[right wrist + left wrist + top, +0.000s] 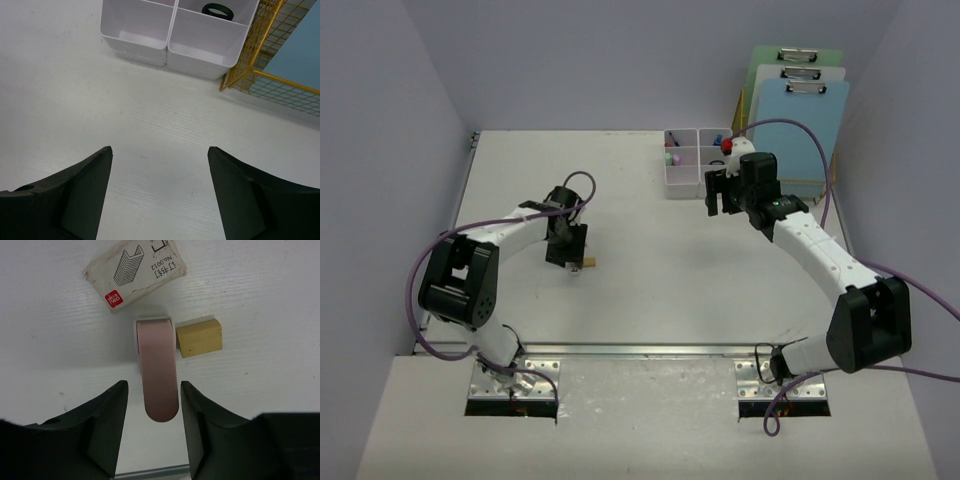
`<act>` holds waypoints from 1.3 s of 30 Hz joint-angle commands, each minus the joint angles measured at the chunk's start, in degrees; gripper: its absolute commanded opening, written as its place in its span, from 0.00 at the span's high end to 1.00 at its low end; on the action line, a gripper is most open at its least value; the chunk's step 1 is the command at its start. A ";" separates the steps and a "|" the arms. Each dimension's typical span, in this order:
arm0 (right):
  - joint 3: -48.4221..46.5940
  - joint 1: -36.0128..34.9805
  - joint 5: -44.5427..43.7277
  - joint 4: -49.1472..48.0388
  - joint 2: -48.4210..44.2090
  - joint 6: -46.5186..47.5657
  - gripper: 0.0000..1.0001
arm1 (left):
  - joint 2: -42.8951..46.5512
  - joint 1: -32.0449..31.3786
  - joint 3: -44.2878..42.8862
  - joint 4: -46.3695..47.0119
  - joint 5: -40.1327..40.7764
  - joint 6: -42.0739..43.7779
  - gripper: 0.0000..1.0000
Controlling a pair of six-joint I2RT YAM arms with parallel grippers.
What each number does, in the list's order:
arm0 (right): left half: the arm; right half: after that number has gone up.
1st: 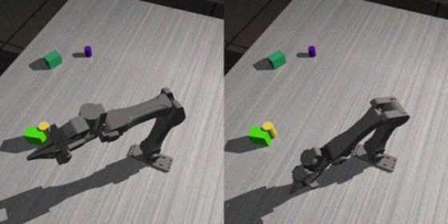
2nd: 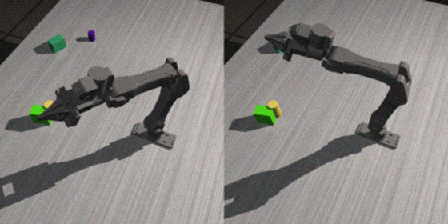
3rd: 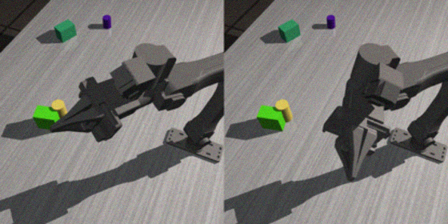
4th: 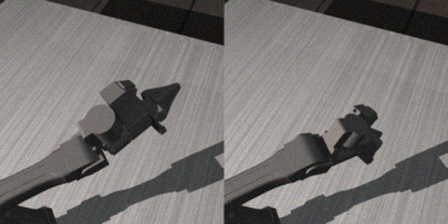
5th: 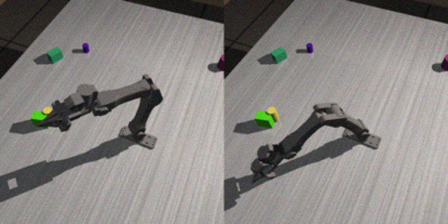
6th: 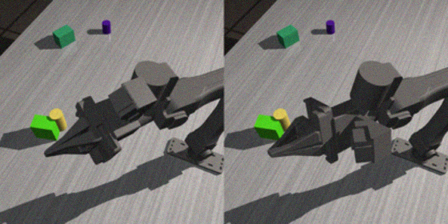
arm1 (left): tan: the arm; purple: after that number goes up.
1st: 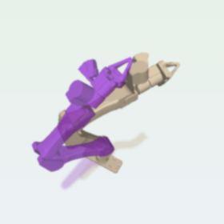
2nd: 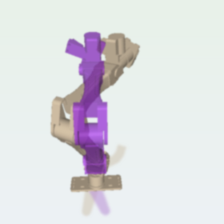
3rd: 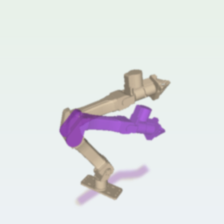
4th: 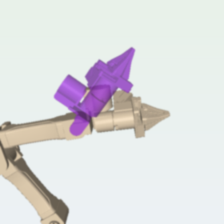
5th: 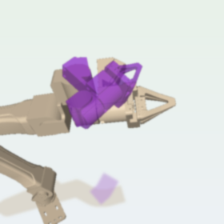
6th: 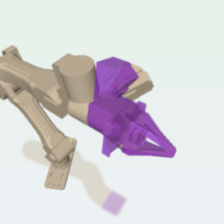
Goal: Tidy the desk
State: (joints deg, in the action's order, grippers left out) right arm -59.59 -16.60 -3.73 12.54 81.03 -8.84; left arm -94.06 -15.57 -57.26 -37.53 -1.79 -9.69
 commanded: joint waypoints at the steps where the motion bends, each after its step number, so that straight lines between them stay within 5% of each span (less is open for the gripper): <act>1: -1.62 0.45 0.49 -2.62 -0.19 0.14 0.22 | 0.28 -0.42 0.02 0.90 0.24 -0.38 0.69; 10: -0.61 0.82 0.91 -3.22 -0.70 -0.12 0.22 | 2.66 -0.39 -2.15 -0.27 1.44 1.40 1.00; 17: 0.21 1.04 1.32 -3.42 -1.69 0.28 0.20 | 6.22 -1.55 -10.07 -1.30 -3.98 12.98 1.00; 22: 1.83 2.77 2.59 -1.54 -2.30 -0.81 0.13 | 8.20 -3.30 -18.32 1.81 -15.08 26.74 1.00; 27: 0.89 8.99 6.23 4.76 -0.56 -7.36 0.02 | 3.81 -8.97 -26.57 4.97 -14.02 34.94 1.00; 32: 0.10 18.77 12.86 9.60 0.61 -13.65 0.01 | -1.83 -15.61 -31.07 11.33 -11.48 43.61 0.98; 39: 4.36 22.22 15.28 8.81 -4.60 -13.57 0.01 | -13.09 -20.19 -41.35 17.56 -8.98 48.96 1.00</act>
State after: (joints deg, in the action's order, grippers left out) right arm -57.15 5.26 8.04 21.66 80.87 -20.87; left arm -101.65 -34.32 -90.61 -26.32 -11.84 33.44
